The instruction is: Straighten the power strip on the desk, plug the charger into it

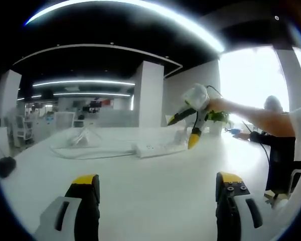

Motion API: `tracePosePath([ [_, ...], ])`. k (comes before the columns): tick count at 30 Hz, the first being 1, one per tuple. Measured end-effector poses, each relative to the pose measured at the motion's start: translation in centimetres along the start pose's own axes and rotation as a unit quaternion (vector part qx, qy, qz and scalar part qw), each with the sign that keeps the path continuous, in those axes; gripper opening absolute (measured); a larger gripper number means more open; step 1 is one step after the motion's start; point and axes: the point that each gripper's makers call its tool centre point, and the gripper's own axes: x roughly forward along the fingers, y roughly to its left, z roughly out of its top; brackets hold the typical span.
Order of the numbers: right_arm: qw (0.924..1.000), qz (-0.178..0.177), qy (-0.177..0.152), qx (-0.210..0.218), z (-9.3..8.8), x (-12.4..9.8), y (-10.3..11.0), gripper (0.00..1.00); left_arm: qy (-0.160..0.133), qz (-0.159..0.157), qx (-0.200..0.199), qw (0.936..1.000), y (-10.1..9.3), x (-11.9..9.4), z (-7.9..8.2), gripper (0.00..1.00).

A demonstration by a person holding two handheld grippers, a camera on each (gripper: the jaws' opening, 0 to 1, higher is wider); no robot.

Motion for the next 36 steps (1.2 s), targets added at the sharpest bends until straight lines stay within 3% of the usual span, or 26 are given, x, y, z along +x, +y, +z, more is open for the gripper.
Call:
tracePosePath([
  [5, 0.9969, -0.009, -0.067, 0.042, 1.6, -0.5, -0.5, 1.0, -0.003, 0.0, 0.0, 1.0, 0.0, 0.0, 0.1, 0.99],
  [9, 0.9893, -0.017, -0.129, 0.065, 3.0, -1.1, -0.7, 1.0, -0.002, -0.001, -0.002, 1.0, -0.1, -0.1, 0.0, 0.99],
  [16, 0.9754, -0.038, -0.197, 0.092, 4.5, -2.0, -1.2, 1.0, -0.001, -0.001, -0.002, 1.0, -0.2, -0.2, -0.2, 0.99],
  [23, 0.9471, -0.047, -0.289, 0.131, 6.6, -3.7, -1.5, 1.0, -0.004, -0.001, -0.004, 1.0, -0.2, -0.3, -0.1, 0.99],
  [36, 0.9061, -0.079, -0.368, 0.193, 7.5, -6.9, -2.6, 1.0, -0.008, 0.001, -0.007, 0.9999, -0.1, -0.8, 0.0, 0.99],
])
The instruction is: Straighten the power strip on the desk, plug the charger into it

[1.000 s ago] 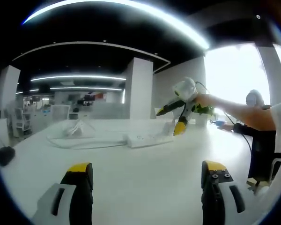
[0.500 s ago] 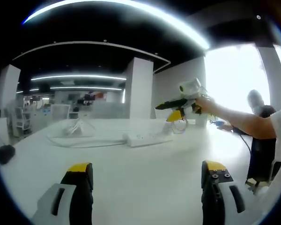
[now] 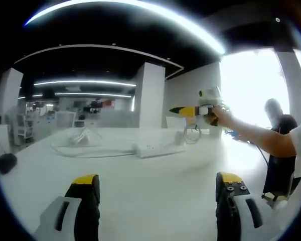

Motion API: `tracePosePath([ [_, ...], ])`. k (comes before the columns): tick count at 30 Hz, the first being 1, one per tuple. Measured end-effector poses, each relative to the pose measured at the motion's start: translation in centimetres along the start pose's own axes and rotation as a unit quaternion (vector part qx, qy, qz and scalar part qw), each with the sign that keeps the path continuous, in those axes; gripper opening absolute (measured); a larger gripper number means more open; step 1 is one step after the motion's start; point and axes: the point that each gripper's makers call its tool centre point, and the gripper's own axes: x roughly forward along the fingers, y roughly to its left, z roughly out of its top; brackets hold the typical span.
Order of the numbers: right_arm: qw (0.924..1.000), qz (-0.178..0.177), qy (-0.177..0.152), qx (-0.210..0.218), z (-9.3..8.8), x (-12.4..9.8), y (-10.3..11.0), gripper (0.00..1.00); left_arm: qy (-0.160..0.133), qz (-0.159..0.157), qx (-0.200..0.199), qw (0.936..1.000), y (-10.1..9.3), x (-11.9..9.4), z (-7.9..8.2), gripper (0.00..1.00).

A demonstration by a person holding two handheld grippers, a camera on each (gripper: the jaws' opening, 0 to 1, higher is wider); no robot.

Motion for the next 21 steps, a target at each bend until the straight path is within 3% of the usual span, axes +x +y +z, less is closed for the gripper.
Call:
tracePosePath([
  [8, 0.999, -0.003, -0.034, 0.028, 1.2, -1.7, -0.2, 1.0, -0.002, -0.003, 0.0, 1.0, -0.1, 0.1, 0.2, 0.99],
  [21, 0.9981, -0.052, -0.031, 0.014, 1.1, -5.7, -0.6, 1.0, -0.004, -0.01, -0.001, 0.9999, -0.3, 0.4, 0.3, 0.99],
])
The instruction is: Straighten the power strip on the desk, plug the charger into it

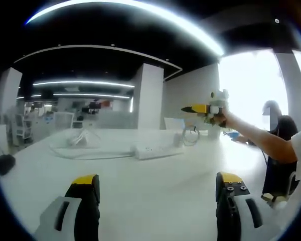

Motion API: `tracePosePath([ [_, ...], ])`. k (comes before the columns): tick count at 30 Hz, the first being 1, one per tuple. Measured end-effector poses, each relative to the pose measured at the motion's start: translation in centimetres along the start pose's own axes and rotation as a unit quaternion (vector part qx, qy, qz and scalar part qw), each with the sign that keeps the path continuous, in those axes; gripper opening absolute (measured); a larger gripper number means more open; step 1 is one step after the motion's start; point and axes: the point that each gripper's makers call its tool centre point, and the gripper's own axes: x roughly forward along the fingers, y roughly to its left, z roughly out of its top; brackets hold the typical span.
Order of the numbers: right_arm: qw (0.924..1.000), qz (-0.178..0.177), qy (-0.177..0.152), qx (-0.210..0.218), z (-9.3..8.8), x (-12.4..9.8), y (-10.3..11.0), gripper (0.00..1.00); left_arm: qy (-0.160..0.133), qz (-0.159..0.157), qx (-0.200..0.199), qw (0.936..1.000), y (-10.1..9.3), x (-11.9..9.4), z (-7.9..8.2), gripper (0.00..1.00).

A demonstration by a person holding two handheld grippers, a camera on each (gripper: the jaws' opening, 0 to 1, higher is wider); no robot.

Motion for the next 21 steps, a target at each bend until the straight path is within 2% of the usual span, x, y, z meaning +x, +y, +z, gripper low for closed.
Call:
tracePosePath([
  [4, 0.9999, -0.012, -0.009, 0.007, 0.3, -1.2, 0.0, 1.0, 0.0, -0.002, 0.001, 1.0, -0.1, 0.1, 0.1, 0.99],
  [7, 0.9998, -0.022, -0.001, 0.003, 0.0, -1.9, 0.2, 1.0, -0.003, -0.003, 0.001, 1.0, -0.1, 0.0, 0.2, 0.99],
  [12, 0.9997, -0.024, -0.006, 0.004, 0.0, -3.0, 1.2, 1.0, -0.005, -0.005, 0.001, 1.0, -0.2, 0.0, 0.4, 0.99],
  [17, 0.9989, -0.042, -0.019, 0.009, 0.2, -4.1, 2.0, 1.0, -0.005, -0.002, -0.001, 1.0, 0.0, -0.1, 0.4, 0.99],
  [21, 0.9984, -0.051, -0.025, -0.003, 0.3, -5.0, 2.7, 1.0, -0.006, -0.002, -0.001, 1.0, 0.0, -0.2, 0.4, 0.99],
])
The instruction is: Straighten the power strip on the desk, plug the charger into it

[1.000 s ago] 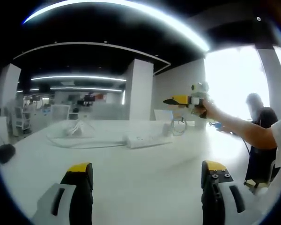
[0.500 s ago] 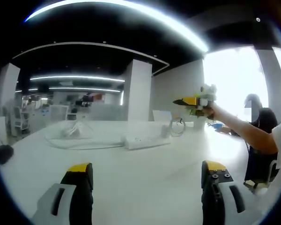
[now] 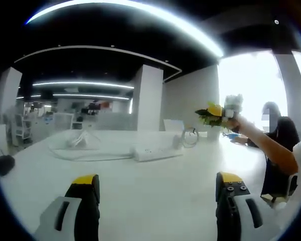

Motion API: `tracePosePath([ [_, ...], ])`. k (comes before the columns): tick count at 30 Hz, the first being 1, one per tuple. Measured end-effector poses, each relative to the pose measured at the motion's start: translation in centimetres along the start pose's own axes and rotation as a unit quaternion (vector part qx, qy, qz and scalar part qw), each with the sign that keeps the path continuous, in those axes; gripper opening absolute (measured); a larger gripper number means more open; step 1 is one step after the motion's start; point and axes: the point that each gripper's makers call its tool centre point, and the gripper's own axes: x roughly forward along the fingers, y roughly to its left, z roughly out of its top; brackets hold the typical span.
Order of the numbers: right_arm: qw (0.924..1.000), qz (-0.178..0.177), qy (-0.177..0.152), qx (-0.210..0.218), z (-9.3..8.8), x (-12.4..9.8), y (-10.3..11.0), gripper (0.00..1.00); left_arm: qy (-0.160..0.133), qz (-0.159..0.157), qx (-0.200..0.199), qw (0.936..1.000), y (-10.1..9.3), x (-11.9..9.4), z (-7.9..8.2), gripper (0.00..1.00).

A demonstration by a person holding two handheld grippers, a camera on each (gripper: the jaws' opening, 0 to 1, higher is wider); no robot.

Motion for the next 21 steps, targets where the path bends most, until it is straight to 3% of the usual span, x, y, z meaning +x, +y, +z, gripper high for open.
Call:
tracePosePath([
  [21, 0.9974, -0.069, -0.016, -0.013, -1.2, -5.2, 2.2, 1.0, -0.003, -0.002, -0.004, 1.0, -0.3, 0.2, -0.1, 0.99],
])
